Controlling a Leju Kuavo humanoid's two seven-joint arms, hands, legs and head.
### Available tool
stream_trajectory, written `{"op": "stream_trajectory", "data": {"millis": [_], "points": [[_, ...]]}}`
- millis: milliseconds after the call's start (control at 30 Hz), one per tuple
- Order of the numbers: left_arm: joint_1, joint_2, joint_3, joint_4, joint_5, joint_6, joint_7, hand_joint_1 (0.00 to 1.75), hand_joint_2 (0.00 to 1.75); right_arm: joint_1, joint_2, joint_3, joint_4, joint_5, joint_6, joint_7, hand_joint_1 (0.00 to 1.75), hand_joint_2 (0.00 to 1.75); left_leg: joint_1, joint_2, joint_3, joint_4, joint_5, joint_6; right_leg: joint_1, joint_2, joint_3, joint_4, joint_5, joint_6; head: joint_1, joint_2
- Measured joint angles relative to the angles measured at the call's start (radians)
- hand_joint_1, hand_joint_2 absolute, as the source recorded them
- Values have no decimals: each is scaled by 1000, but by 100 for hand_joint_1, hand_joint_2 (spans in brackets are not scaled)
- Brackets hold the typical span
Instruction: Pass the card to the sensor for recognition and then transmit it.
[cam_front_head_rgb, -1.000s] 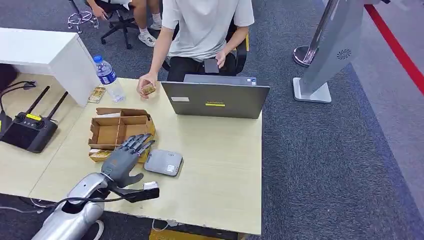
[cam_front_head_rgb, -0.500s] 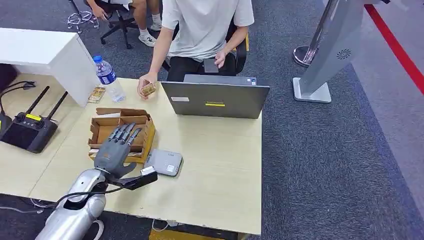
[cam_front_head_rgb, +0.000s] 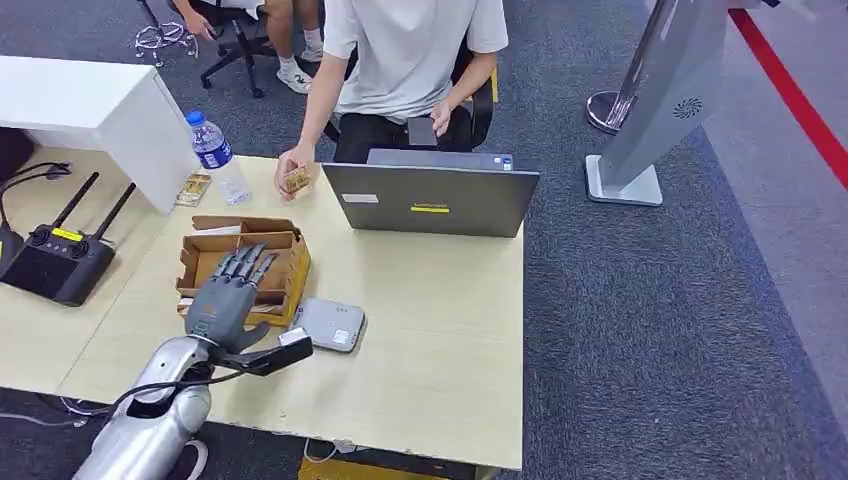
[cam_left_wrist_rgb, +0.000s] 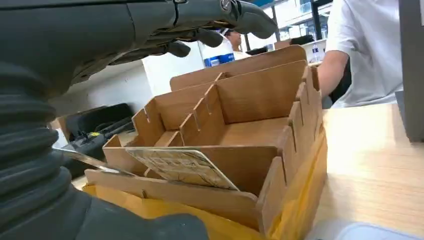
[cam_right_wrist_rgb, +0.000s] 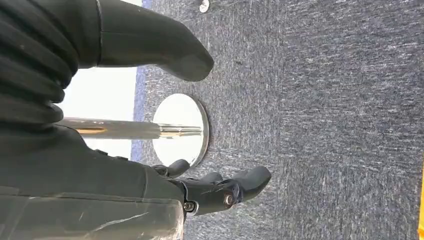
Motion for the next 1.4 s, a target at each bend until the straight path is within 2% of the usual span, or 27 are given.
{"op": "stream_trajectory", "data": {"millis": [233, 700, 1000, 1100, 1400], "points": [[1, 2, 18, 0, 35, -31, -41, 175, 175, 0, 0, 0, 0, 3, 0, 0, 0, 175, 0, 0, 0, 0, 0, 0, 0, 0, 0, 0, 0, 0, 0, 0], [2, 8, 25, 0, 54, -39, -62, 175, 175, 0, 0, -2, 0, 15, 0, 0, 0, 175, 0, 0, 0, 0, 0, 0, 0, 0, 0, 0, 0, 0, 0, 0], [5, 5, 31, -11, 70, 20, -93, 175, 175, 0, 0, -12, 0, 16, 0, 0, 0, 175, 0, 0, 0, 0, 0, 0, 0, 0, 0, 0, 0, 0, 0, 0], [13, 5, 41, -46, 71, 40, -104, 175, 175, 1, 0, -18, 0, 16, -3, 0, 0, 175, 0, 0, 0, 0, 0, 0, 0, 0, 0, 0, 0, 0, 0, 0], [51, 10, 53, -283, 116, 160, -179, 175, 175, 9, 0, -26, 0, 18, -5, 4, 0, 175, 0, -1, -1, 0, 0, 0, 0, -1, 0, 0, 0, 0, 0, 0]]}}
